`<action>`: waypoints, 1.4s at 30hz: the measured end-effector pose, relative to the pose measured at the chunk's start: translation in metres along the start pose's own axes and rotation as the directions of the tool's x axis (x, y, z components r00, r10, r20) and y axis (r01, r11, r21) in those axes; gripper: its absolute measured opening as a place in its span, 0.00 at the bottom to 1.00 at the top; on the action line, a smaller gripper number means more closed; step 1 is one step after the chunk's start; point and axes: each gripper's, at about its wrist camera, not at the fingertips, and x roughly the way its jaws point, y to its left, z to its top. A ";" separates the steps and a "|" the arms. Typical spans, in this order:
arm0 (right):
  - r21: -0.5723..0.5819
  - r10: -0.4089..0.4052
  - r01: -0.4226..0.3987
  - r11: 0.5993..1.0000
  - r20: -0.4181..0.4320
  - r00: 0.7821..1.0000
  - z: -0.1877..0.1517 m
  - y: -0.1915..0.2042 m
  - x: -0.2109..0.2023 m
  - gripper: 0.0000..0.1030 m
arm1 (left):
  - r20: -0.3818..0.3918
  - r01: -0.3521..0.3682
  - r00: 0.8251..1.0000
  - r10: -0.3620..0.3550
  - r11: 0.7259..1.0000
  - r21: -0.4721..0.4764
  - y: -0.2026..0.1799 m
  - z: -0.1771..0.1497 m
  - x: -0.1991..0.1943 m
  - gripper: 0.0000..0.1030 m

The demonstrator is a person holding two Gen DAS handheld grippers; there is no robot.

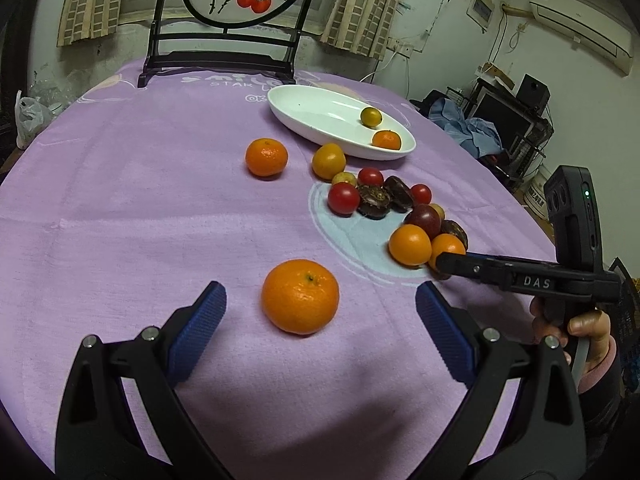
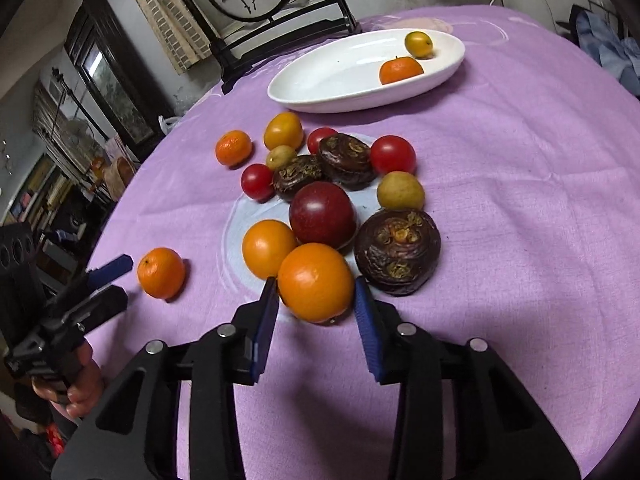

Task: Organize fruits
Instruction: 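Grasp the large mandarin with the left tool while the right tool grasps another mandarin, then carry both mandarins onto the white plate and open both tools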

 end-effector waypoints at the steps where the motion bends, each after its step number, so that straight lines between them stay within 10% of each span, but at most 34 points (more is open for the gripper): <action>1: 0.003 0.004 -0.004 1.000 0.003 1.000 0.000 0.000 -0.001 0.37 | -0.002 0.000 1.000 0.000 1.000 0.001 0.000 0.000 0.000 0.94; 10: 0.018 0.162 -0.166 0.986 0.138 0.977 -0.008 -0.009 -0.029 0.37 | -0.053 -0.016 0.998 0.015 1.000 -0.017 0.003 0.002 0.011 0.90; 25: 0.005 0.192 -0.195 0.981 0.142 0.971 -0.009 -0.007 -0.030 0.37 | -0.169 -0.102 0.981 0.099 0.995 -0.005 0.002 0.006 0.038 0.57; 35: 0.007 0.216 -0.219 0.976 0.152 0.965 -0.010 -0.009 -0.031 0.37 | -0.143 -0.125 0.982 0.120 0.992 -0.028 -0.001 0.011 0.037 0.45; 42: -0.100 0.141 -0.122 0.987 0.215 0.966 0.028 0.002 -0.044 0.37 | -0.039 -0.044 0.998 0.042 0.996 -0.078 -0.018 0.072 0.048 0.45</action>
